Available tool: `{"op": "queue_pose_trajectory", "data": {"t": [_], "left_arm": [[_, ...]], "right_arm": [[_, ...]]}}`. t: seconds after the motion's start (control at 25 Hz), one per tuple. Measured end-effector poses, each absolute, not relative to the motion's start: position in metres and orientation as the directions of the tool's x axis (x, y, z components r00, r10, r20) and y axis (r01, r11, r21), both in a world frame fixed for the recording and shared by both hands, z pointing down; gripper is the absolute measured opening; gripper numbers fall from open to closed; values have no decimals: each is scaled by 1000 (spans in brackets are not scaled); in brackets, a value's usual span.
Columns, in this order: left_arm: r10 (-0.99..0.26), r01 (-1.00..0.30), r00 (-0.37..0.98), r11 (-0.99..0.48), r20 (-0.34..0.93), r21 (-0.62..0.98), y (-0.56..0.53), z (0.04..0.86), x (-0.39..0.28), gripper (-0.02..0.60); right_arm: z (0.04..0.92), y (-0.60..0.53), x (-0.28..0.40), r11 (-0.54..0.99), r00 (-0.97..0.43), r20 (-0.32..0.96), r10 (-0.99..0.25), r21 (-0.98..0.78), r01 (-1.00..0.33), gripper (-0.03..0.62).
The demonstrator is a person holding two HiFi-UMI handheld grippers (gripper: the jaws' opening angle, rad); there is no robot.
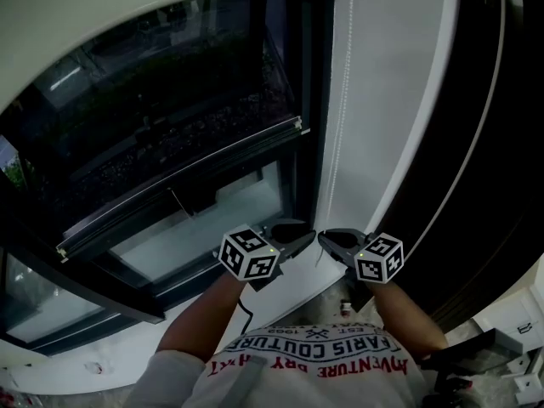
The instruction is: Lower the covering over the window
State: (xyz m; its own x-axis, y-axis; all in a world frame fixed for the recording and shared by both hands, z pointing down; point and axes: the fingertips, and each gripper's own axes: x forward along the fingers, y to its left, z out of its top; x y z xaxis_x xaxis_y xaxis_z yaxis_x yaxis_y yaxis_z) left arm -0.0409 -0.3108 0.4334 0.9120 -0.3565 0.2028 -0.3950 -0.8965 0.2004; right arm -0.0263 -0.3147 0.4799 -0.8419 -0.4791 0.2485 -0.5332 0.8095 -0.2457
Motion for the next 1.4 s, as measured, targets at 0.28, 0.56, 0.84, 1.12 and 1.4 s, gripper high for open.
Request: {"op": "queue_pose_trajectory", "data": {"t": [0.28,0.56,0.84,1.12,1.4], "left_arm": [[-297,-299,954,-938,37,175,-330,333,-22,83],[-280,-274,960,-951,-18,140,-339,284,-9,81],[-329,-332,943,-937,45,112,-343,281,-3,9],[-332,-332,943,-936,18,116,-338,282,-8,7],[-342,-352,935,-929,91,118,-329,334,-2,8]], "right_arm": [[479,-309,-33,816,-852,234,-468,-254,-519,12],[478,-308,-37,821,-859,219,-463,-259,-509,12],[478,-309,-35,809,-859,192,-474,-289,-511,12],[481,-306,-35,809,-859,187,-476,-291,-511,12],[532,-299,-27,778,-845,276,-458,-335,-531,12]]}}
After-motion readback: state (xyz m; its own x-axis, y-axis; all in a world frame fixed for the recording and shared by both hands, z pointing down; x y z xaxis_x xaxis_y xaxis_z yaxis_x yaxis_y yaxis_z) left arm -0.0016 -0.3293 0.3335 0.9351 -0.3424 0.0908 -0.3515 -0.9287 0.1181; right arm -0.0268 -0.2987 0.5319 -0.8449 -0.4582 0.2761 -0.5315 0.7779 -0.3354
